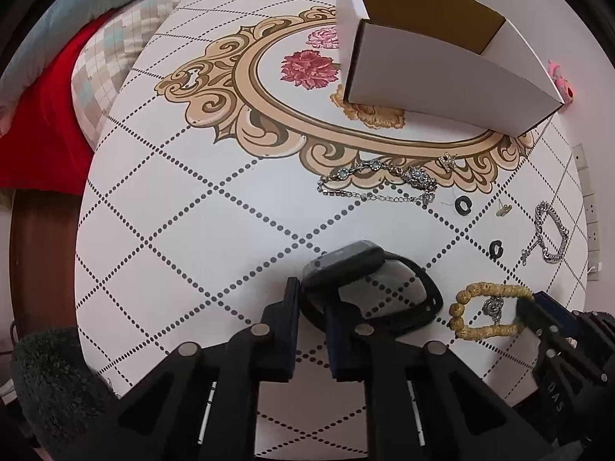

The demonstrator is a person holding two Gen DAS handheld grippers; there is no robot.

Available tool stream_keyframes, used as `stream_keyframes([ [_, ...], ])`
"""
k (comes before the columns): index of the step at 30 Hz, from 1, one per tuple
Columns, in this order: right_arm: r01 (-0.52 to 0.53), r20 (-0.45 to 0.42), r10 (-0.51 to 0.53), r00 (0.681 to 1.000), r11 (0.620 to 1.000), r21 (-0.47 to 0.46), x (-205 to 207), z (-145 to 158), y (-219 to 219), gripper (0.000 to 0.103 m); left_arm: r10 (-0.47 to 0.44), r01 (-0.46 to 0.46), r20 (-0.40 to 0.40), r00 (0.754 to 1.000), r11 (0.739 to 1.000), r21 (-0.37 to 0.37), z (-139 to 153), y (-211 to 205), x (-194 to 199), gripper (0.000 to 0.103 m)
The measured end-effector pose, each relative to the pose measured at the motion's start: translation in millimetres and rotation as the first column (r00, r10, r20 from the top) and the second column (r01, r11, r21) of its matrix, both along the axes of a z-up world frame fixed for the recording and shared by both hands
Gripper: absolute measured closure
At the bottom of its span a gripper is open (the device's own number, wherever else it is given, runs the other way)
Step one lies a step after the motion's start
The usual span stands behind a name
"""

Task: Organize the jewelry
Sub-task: 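Close the left tool on the black watch while the right tool grasps the bead bracelet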

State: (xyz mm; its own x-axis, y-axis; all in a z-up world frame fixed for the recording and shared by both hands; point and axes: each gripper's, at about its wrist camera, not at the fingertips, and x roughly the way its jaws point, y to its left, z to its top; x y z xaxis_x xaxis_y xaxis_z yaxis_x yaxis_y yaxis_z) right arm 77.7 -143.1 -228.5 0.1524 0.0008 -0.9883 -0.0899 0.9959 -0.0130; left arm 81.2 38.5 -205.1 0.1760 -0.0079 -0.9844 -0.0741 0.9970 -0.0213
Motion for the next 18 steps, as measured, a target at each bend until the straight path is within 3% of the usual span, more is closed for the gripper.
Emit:
stream_keyframes([
  [3,-0.003,0.008,0.003,1.000,1.000,-0.009,-4,0,10,0.093,0.000,0.000,0.002,1.000,1.000,-0.004,1,2,-1,0.095],
  [12,0.022,0.040,-0.024,0.999,0.999,0.044,-5,25,-7,0.094,-0.006,0.007,0.034,0.999,1.000,-0.009,17,-7,-12,0.096],
  [18,0.005,0.103,-0.016,0.995,0.995,0.099,1,64,-16,0.094,-0.019,0.021,0.100,0.995,1.000,-0.021,50,-7,-19,0.096],
])
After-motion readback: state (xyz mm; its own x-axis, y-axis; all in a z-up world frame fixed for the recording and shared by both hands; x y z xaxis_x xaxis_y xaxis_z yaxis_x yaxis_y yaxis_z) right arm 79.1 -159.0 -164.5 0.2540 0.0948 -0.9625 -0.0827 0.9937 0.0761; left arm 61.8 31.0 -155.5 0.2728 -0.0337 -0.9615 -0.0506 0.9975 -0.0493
